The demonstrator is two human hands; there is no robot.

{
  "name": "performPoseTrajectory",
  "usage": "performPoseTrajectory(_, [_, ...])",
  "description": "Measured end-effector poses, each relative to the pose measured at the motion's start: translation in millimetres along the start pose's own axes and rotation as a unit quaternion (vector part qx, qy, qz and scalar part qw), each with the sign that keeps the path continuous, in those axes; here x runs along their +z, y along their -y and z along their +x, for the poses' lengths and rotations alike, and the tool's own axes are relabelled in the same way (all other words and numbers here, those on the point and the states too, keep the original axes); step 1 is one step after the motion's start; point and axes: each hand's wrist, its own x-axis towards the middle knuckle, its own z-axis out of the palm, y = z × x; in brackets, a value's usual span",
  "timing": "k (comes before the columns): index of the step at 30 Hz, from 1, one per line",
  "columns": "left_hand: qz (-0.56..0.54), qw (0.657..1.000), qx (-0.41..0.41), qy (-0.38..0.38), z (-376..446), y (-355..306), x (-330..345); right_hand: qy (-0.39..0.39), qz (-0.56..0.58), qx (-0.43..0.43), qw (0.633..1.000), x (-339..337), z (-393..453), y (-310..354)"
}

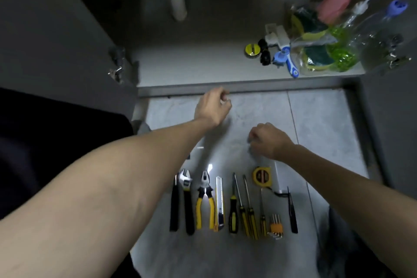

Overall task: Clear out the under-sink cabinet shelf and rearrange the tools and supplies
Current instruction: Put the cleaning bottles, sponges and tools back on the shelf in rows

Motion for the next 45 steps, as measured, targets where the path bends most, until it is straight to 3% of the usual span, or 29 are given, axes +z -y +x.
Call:
performPoseTrajectory(6, [0.032,0.991,-0.107,0.071,-102.0,63.7,-1.6,0.089,0.038,0.02,0.995,31.6,-22.9,50.7])
performPoseTrajectory(9, [0.053,0.979,-0.18,0.076,-144.1,88.7,4.2,0.078,0.075,0.031,0.994,50.2,-31.8,79.7])
performPoseTrajectory(15, [0.128,0.956,-0.247,0.096,-185.9,116.2,20.3,0.045,0.117,0.031,0.992,112.5,-46.0,130.7])
performPoseTrajectory(22, [0.065,0.909,-0.399,0.1,-202.2,140.1,35.6,-0.011,0.061,-0.038,0.997,174.0,-58.8,167.9])
performPoseTrajectory(29, [-0.012,0.891,-0.441,0.106,-205.9,166.6,30.7,-0.011,-0.044,-0.069,0.997,186.2,-39.2,170.8])
performPoseTrajectory(38, [-0.019,0.886,-0.446,0.128,-212.3,163.0,30.2,0.023,0.063,0.07,0.995,173.8,-11.0,175.0])
performPoseTrajectory(45, [-0.114,0.86,-0.486,0.109,-201.6,143.7,9.0,0.025,0.101,0.05,0.993,166.7,-11.1,163.5])
